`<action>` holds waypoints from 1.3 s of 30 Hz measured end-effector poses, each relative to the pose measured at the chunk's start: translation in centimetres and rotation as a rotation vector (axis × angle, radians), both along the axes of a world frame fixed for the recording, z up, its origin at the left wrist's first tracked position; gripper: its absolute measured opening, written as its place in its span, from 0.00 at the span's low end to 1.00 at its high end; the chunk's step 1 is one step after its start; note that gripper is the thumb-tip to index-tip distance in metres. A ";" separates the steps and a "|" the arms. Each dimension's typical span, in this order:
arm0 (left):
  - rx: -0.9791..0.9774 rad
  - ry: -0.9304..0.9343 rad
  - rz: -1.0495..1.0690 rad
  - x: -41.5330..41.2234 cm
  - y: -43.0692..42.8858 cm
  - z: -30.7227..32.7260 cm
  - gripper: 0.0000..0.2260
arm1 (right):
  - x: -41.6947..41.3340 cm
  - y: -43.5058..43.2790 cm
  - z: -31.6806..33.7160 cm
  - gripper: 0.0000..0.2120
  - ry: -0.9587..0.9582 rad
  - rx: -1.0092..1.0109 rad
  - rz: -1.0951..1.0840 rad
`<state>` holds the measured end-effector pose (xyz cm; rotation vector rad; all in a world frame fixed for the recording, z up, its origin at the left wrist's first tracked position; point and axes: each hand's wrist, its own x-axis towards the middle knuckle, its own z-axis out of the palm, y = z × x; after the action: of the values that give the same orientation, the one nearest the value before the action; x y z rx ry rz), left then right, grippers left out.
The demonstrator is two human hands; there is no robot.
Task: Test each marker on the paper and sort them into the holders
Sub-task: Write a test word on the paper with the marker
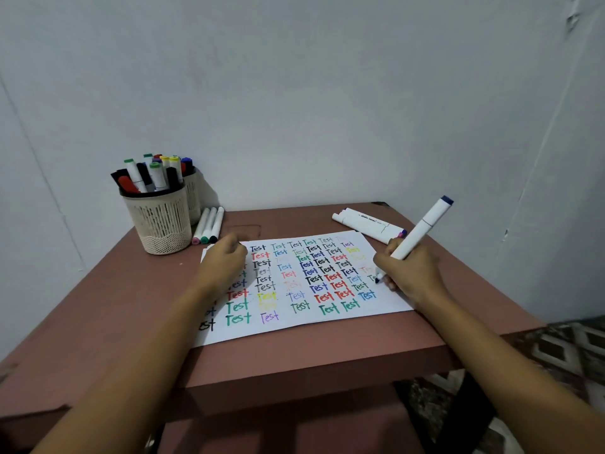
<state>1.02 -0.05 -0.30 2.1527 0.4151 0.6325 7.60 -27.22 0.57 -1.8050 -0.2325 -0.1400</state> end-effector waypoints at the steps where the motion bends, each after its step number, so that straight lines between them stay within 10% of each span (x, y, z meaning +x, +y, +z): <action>1: 0.001 0.001 -0.001 0.0 0.0 0.0 0.14 | 0.0 0.0 0.0 0.07 0.000 -0.007 0.006; 39: -0.001 0.019 -0.013 0.1 0.2 -0.3 0.14 | -0.9 0.0 0.1 0.12 -0.082 -0.101 -0.071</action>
<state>1.10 0.13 -0.57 2.1602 0.4111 0.6053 6.66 -27.18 0.72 -1.9110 -0.2368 -0.2567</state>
